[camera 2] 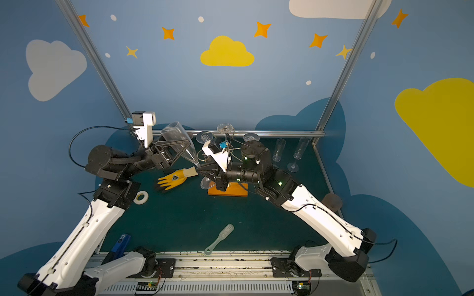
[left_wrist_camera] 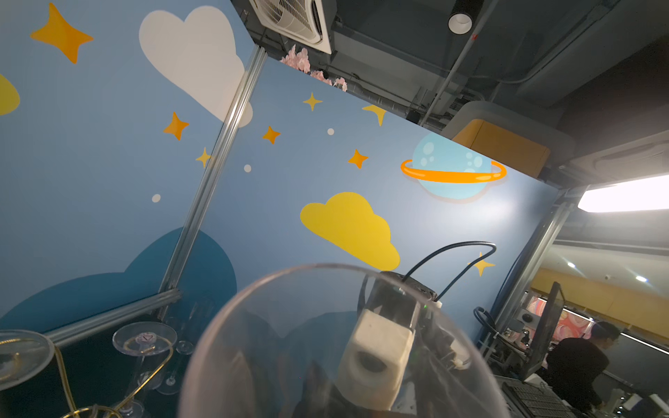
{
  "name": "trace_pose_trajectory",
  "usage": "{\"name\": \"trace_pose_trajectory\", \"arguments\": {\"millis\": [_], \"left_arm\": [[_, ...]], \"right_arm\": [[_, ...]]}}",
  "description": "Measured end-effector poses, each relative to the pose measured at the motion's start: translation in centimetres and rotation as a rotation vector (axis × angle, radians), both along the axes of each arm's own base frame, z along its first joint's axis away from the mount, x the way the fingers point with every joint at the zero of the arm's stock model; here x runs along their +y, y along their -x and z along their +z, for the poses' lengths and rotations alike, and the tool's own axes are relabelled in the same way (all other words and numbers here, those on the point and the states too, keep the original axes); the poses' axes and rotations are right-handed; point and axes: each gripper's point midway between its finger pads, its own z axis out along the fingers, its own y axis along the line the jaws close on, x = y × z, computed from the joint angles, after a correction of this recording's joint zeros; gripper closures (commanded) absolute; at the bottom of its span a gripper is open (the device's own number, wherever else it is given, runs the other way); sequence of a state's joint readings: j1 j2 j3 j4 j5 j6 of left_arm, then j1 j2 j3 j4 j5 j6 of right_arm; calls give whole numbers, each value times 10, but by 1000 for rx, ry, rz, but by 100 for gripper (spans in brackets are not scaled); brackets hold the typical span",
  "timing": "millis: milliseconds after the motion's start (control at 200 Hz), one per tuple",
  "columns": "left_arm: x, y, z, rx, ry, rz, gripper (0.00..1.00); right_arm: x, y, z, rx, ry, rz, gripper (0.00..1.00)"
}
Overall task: Take the wine glass off the wine glass rack
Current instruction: Pick up the wine glass from the wine glass rack.
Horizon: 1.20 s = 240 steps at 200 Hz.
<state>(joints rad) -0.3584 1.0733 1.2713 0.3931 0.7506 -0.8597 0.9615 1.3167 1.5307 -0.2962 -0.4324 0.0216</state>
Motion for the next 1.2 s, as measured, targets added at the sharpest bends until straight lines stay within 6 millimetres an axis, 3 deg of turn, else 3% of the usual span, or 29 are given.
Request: {"name": "trace_pose_trajectory", "arguments": {"millis": [135,305,375,405,445,506,681,881,1041,1201], "left_arm": [[1,-3,-1,-28,-1,22,56],[3,-5,-5,-22,5,38,60],[4,-4,-6,-21,7,44,61],[4,-4,-7,-16,7,45,61],[4,-3,-8,-12,6,48,61],[5,-1,-9,-13,-1,56,61],[14,10,-11,-45,-38,114,61],[32,34,-16,-107,-92,222,60],[48,41,-40,-112,-157,332,59],[67,36,-80,-82,-236,469,60]], "right_arm": [[2,3,1,21,-8,6,100],[3,3,-2,27,-2,7,99],[3,3,-3,28,0,6,52],[4,3,-3,25,0,5,38],[4,3,-3,20,-3,2,28],[4,2,-3,12,-7,-10,22],[-12,-3,-1,-41,-14,-87,20],[-61,1,34,-170,-106,-231,19],[-102,6,54,-242,-165,-347,19],[-129,4,51,-260,-169,-443,19]]}}
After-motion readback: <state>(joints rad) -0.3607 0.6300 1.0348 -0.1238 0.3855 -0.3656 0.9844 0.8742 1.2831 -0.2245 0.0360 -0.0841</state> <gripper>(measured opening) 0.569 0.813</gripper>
